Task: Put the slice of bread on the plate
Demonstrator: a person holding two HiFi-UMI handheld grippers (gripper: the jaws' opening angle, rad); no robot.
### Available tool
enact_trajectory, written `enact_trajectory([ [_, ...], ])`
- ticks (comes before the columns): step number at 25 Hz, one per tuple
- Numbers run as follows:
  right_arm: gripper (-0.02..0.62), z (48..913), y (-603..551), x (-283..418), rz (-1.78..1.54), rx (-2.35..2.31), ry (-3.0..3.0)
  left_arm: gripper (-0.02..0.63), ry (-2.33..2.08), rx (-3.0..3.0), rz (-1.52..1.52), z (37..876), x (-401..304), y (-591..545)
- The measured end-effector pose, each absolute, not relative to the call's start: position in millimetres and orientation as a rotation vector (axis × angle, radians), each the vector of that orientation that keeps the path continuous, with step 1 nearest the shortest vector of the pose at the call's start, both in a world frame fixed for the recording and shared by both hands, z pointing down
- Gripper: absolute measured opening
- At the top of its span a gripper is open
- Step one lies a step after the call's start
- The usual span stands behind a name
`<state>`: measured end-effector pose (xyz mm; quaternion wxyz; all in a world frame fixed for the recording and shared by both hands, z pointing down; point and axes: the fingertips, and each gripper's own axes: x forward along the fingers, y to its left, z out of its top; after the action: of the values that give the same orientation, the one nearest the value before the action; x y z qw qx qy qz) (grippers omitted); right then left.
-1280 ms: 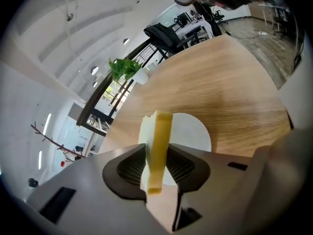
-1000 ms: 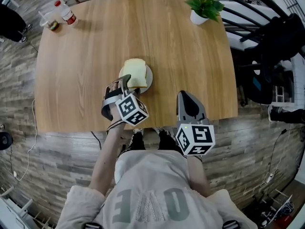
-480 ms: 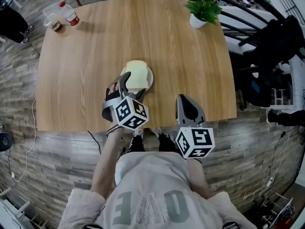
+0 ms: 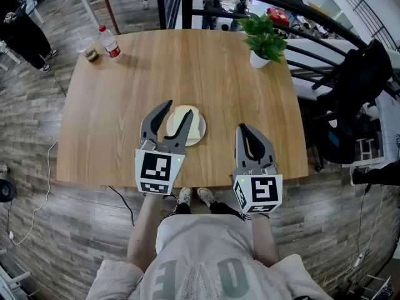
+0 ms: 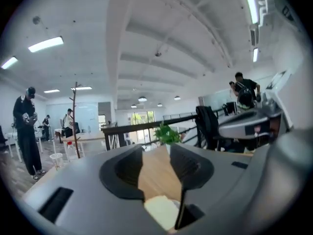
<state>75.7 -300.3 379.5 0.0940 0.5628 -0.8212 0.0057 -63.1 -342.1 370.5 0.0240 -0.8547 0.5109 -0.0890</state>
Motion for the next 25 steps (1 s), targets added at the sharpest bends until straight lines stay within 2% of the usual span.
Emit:
enact_trajectory([
  [2,0.018,365.4,-304.3,69.6,-0.025,1.666,-2.474,0.03,1.656,-2.573,-0.082,337.0,-79.3,-334.0],
  [3,0.018,358.9,-305.9,66.7,-0.04,1.666,-2.496,0.009,1.686,-2.539,-0.007,323.1,-86.7,-329.3],
  [10,0.017,325.9,-306.1,44.6,-0.176,1.641,-2.629,0.008,1.876,-2.376,0.23,282.3,-118.4,-294.6],
  [25,0.017,328.0,-306.6,20.2,-0.25,1.548,-2.655,0.008,1.916,-2.346,0.167,291.5,-124.4,-297.0],
])
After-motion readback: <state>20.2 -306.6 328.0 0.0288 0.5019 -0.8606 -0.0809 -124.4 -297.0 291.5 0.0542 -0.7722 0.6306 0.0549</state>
